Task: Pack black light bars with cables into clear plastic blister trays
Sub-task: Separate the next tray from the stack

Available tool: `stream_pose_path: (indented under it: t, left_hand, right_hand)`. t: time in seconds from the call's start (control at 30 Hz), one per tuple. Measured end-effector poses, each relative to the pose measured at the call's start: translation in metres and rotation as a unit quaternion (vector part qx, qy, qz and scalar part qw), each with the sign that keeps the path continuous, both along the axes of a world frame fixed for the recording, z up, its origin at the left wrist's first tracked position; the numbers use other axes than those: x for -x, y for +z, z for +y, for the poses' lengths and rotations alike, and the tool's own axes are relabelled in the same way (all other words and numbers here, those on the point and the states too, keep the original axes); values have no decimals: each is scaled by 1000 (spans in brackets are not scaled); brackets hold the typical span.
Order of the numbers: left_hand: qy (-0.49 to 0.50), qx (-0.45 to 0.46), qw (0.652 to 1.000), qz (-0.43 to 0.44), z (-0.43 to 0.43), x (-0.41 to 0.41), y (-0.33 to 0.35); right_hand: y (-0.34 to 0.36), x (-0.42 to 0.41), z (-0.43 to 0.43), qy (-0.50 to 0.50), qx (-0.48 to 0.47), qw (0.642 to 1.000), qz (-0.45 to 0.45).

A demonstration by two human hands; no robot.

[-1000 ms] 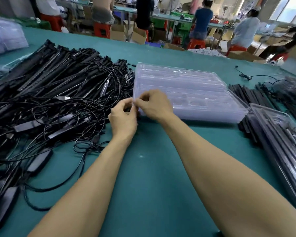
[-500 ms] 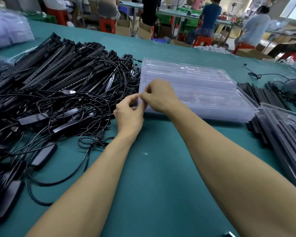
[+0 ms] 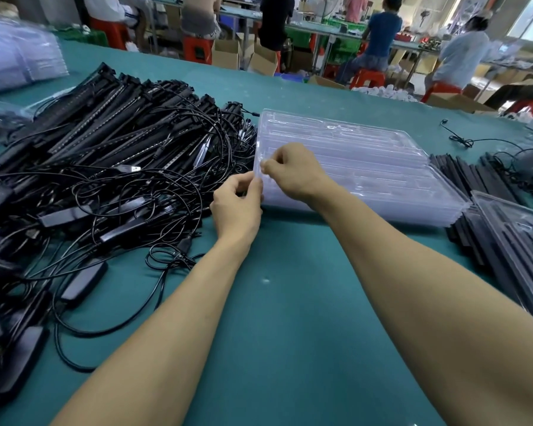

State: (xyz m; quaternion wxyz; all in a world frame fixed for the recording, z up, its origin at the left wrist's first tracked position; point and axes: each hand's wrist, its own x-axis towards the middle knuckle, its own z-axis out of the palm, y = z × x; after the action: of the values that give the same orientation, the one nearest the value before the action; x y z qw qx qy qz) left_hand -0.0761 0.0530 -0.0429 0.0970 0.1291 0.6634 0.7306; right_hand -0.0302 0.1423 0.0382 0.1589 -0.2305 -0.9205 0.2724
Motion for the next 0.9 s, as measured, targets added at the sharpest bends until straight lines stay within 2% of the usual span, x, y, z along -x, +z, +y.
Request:
stream_pose_path:
  t: [0.13, 0.23, 0.37, 0.57, 0.73, 0.83, 0.9]
  left_hand:
    - [3, 38, 999, 7, 1, -1, 2]
    - [13, 55, 998, 25, 2, -2, 6]
    - [27, 119, 986, 109, 4, -5, 1]
    - [3, 186, 974, 126, 3, -6, -1]
    - [9, 203, 969, 139, 2, -8, -2]
    - [6, 209, 965, 161, 2, -10, -1]
    - [-1, 227, 957, 182, 2, -10, 1]
  right_hand:
    - [4, -7, 1, 3, 91, 995, 38]
    - [8, -10, 3, -6, 94, 993, 73]
    - [-2, -9, 2, -7, 14, 999, 49]
    - [-15, -7, -6, -23, -101, 994, 17]
    - [-24, -21, 5, -26, -266, 963, 34]
    - [-21, -31, 19, -23, -379, 925, -17]
    - [-18, -30, 20, -31, -399, 916, -26]
